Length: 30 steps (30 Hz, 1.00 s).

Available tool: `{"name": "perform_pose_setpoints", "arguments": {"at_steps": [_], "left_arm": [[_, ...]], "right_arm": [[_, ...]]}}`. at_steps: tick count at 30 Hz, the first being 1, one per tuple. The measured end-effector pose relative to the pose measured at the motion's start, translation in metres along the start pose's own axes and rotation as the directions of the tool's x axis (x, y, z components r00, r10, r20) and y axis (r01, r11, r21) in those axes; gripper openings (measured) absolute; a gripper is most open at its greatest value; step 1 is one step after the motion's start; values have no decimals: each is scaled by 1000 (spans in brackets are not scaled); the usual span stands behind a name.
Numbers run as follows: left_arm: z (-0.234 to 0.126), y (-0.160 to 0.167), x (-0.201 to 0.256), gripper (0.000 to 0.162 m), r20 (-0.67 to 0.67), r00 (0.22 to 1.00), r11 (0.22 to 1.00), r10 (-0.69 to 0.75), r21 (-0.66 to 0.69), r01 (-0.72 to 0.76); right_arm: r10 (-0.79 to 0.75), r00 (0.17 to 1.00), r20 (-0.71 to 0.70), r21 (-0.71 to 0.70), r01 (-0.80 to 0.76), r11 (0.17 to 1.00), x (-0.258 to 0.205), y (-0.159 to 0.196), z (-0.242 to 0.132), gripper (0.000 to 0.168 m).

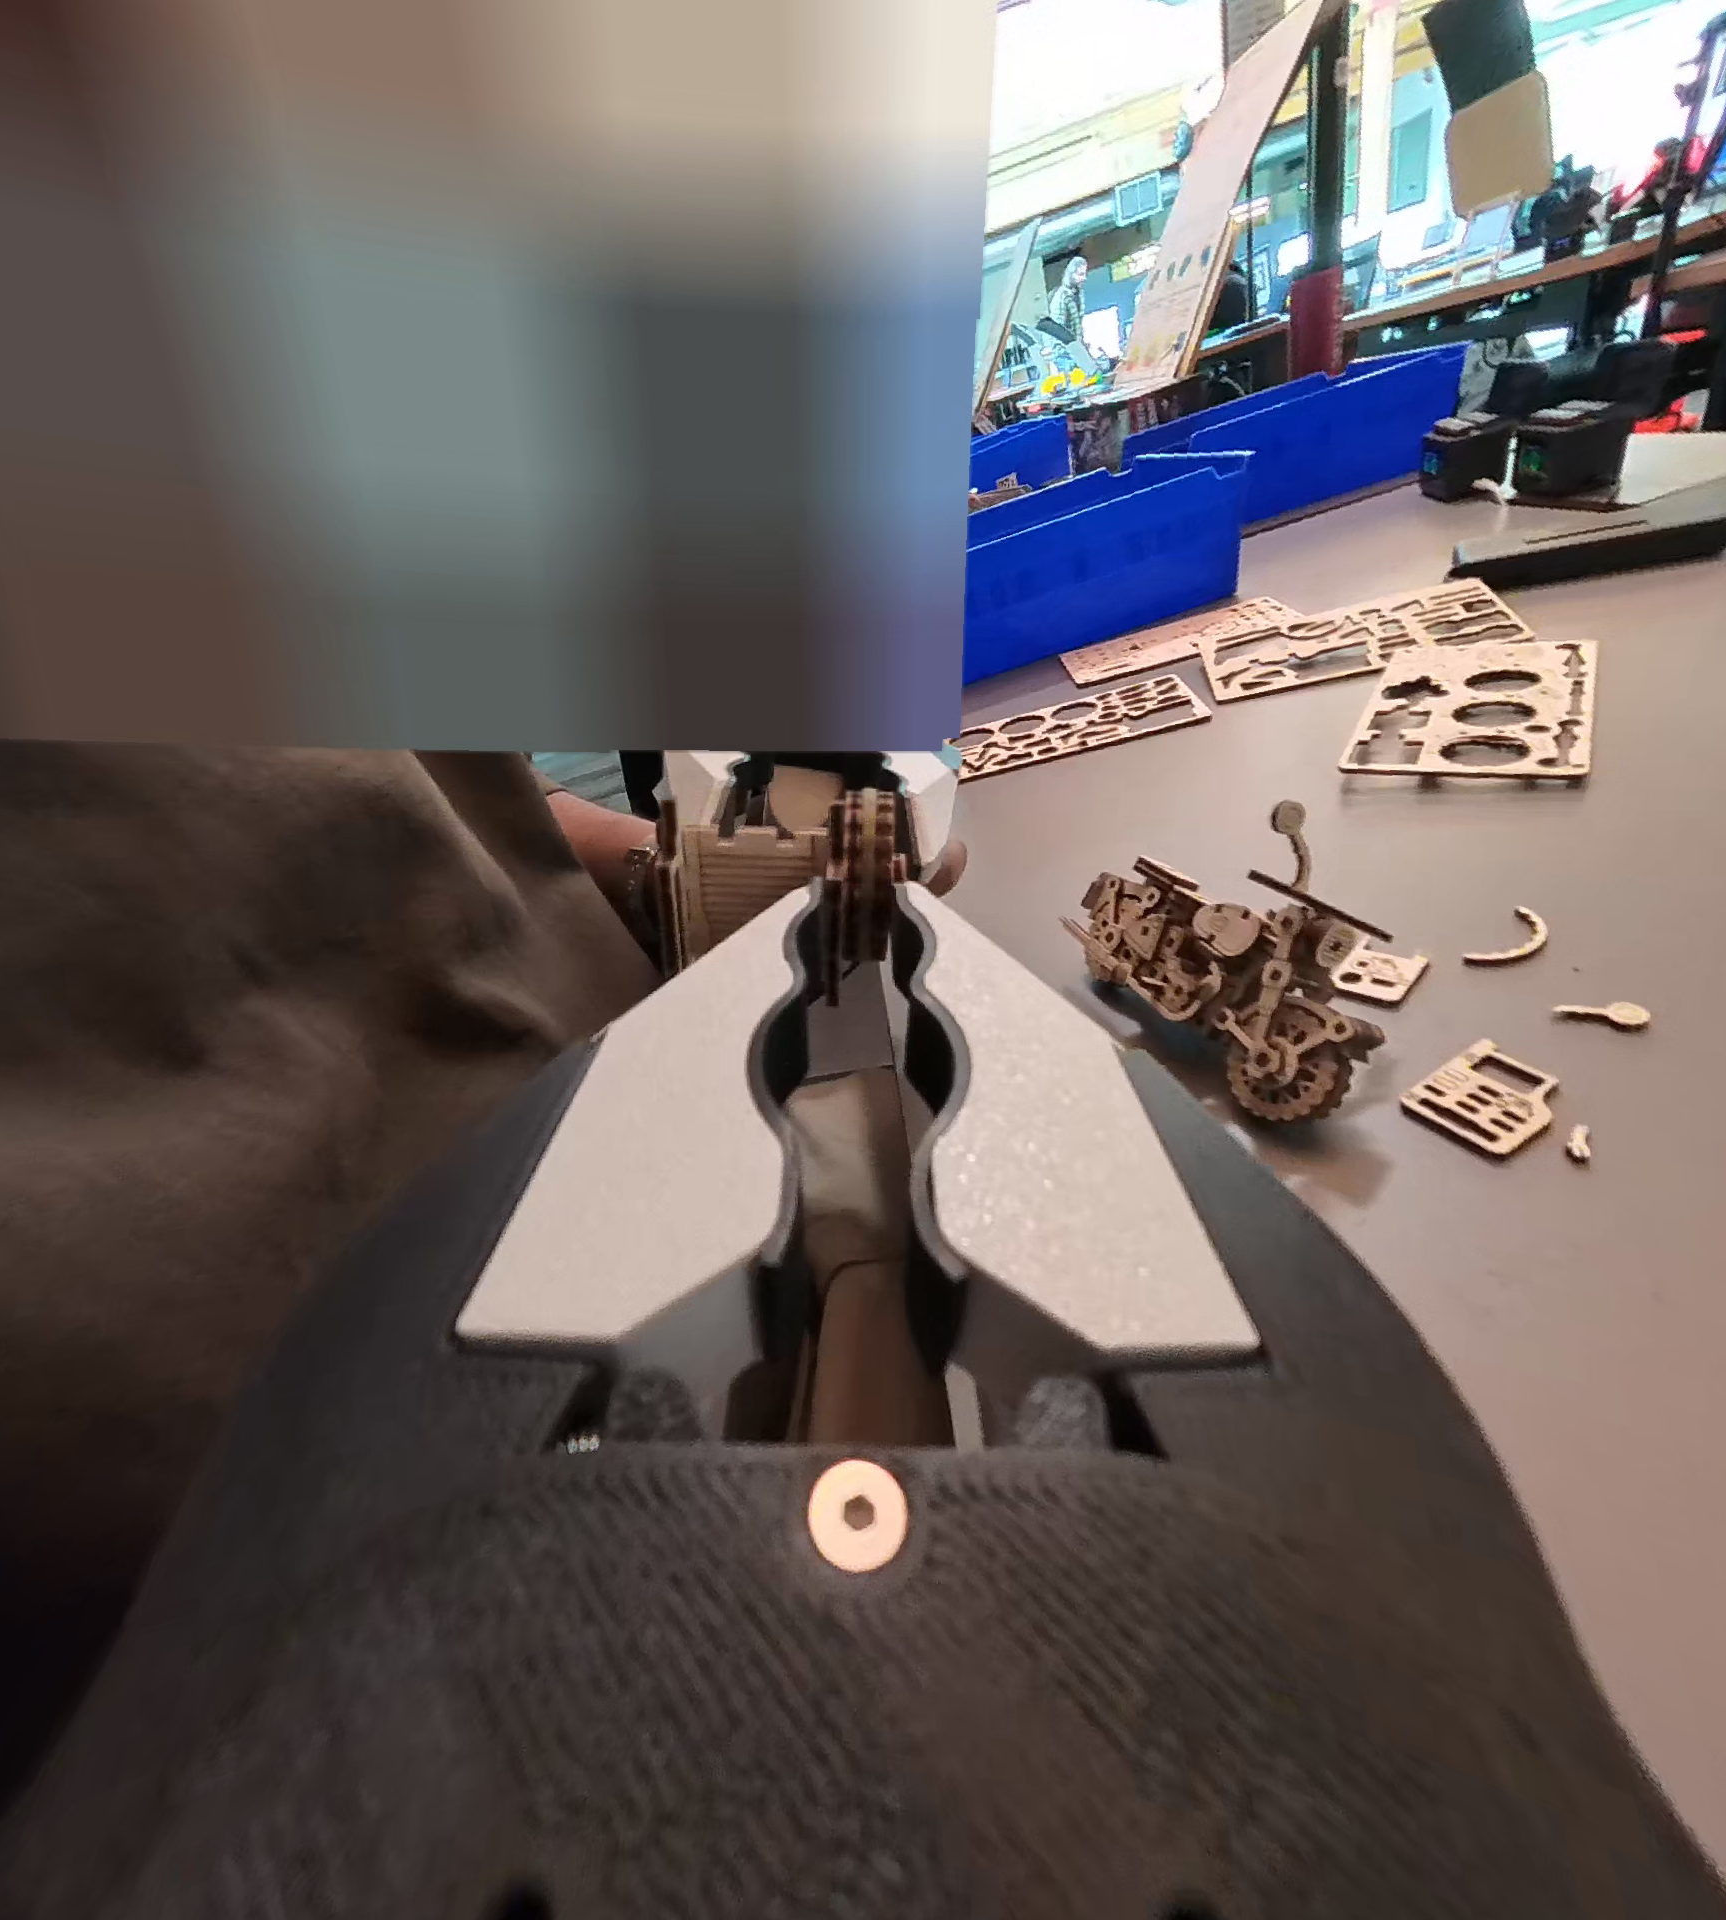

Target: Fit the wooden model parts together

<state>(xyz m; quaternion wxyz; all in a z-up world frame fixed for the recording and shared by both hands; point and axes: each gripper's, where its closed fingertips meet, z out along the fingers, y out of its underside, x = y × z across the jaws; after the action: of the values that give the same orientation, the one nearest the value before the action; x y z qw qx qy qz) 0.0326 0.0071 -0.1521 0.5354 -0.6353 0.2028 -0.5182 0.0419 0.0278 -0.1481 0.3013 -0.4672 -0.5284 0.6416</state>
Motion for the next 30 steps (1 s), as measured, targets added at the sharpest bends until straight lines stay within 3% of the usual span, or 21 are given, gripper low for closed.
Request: {"name": "perform_pose_setpoints", "arguments": {"at_steps": [16,24,27,30], "left_arm": [[3,10,5,7,-19,999,997,32,-65,-33],[2,11,7,5,-27,997,995,66,-71,-68],[-1,5,8,6,-18,995,994,100,-46,-101],[-5,-1,5,5,10,992,992,127,-16,-127]], "right_arm": [[-65,995,77,-77,71,995,-16,15,7,10],[-59,995,76,-71,65,995,-16,14,8,11],[-51,998,40,-52,53,997,-10,9,7,30],[-32,999,26,-18,33,999,-6,4,4,31]]}}
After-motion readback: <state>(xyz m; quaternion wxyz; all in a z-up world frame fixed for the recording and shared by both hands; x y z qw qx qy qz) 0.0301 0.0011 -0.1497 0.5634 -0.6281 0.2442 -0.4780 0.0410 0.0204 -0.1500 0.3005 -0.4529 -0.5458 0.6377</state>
